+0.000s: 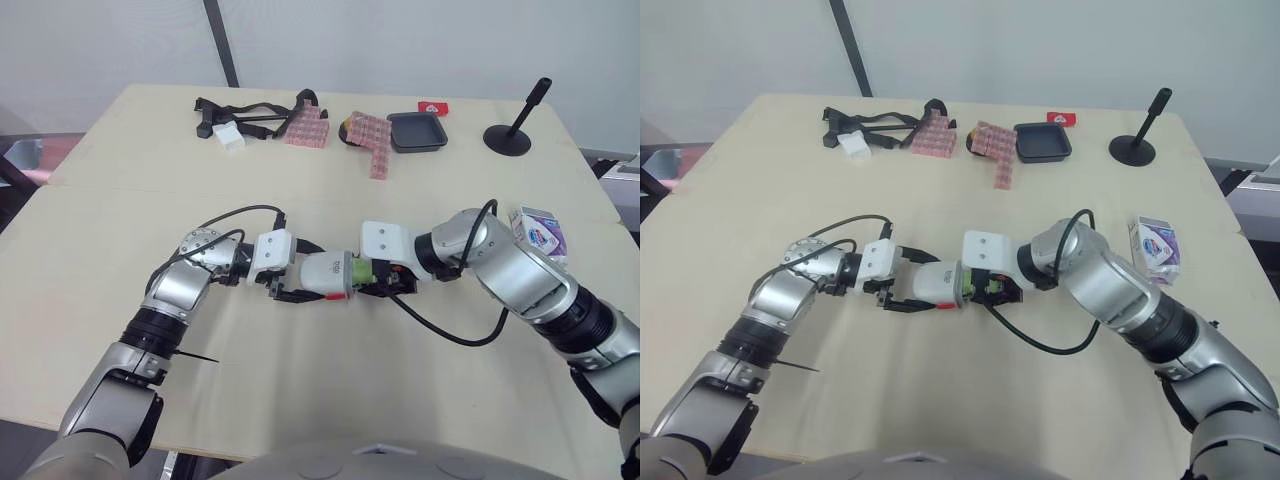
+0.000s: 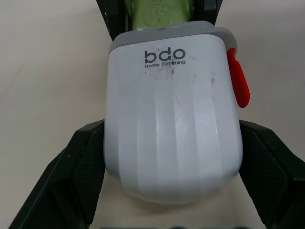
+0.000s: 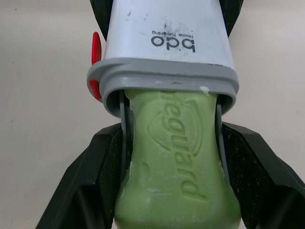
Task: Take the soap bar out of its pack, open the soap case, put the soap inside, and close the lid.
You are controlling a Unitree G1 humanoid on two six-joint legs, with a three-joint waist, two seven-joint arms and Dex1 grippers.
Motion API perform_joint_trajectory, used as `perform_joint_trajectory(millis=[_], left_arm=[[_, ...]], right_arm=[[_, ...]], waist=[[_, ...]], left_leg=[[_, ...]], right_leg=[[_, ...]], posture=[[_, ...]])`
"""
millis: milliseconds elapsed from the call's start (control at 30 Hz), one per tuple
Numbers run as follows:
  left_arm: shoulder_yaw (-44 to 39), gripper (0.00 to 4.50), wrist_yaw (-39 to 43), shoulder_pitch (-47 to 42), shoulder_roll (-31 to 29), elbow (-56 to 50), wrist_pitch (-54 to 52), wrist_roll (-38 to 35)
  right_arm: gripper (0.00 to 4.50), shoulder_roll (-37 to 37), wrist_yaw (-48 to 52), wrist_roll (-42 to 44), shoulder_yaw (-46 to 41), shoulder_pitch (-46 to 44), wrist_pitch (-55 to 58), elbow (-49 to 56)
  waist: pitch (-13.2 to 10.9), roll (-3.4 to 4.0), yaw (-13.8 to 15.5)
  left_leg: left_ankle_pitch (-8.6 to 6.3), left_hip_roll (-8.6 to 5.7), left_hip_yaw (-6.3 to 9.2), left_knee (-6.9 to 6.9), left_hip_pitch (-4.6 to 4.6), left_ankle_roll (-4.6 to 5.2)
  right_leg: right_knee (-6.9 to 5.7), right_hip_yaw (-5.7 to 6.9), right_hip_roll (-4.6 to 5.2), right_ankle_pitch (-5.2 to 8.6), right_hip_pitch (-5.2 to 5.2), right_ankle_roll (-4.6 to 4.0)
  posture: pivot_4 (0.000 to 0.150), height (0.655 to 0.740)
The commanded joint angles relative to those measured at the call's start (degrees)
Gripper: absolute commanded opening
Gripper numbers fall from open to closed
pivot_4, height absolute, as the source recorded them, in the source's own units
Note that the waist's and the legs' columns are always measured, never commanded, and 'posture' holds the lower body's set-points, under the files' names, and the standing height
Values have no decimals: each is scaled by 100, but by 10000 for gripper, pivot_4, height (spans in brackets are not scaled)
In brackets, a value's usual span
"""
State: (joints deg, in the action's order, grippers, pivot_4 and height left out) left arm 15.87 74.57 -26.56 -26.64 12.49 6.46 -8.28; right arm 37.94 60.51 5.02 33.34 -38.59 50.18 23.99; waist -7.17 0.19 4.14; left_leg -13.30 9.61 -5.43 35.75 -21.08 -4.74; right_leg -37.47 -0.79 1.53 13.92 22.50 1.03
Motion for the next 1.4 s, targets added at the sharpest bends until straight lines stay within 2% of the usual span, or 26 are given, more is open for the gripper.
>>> perform_joint_trajectory(millis=[33,567,1100,1133,1233,1400], left_arm=[[-31,34503,-78,-148,76,-302,1,-125],[4,34503,-204,-275,186,-93,319,28],[-67,34503,-299,-354,316,99,577,33],[-62,34503,-305,-333,316,88,581,36],[-45,34503,-314,-279,315,53,584,45],[-24,34503,-315,-253,320,69,602,66]], right_arm=[[25642,-88,36,73,-6,-191,2,126],[25642,82,132,309,-135,-336,525,443],[25642,-97,-49,442,-242,-281,576,325],[35942,-67,-50,437,-249,-263,554,331],[44731,24,-28,435,-276,-207,495,356],[44731,48,1,507,-366,-232,490,354]], waist=[[0,0,0],[0,0,28],[0,0,35],[0,0,36],[0,0,40],[0,0,34]], left_leg=[[0,0,0,0,-1,0],[0,-2,0,1,1,0],[0,-2,-1,1,0,0],[0,-2,-1,1,0,0],[0,-1,-1,1,-1,0],[0,-2,-1,1,-2,0]], right_leg=[[0,0,0,0,0,0],[-1,-1,-1,0,0,0],[-3,-3,-1,0,0,0],[-3,-3,-1,0,0,0],[-3,-3,-1,0,0,0],[-4,-3,-3,0,0,0]], posture=[[1500,7374],[1500,7374],[1500,7374],[1500,7374],[1500,7374],[1500,7374]])
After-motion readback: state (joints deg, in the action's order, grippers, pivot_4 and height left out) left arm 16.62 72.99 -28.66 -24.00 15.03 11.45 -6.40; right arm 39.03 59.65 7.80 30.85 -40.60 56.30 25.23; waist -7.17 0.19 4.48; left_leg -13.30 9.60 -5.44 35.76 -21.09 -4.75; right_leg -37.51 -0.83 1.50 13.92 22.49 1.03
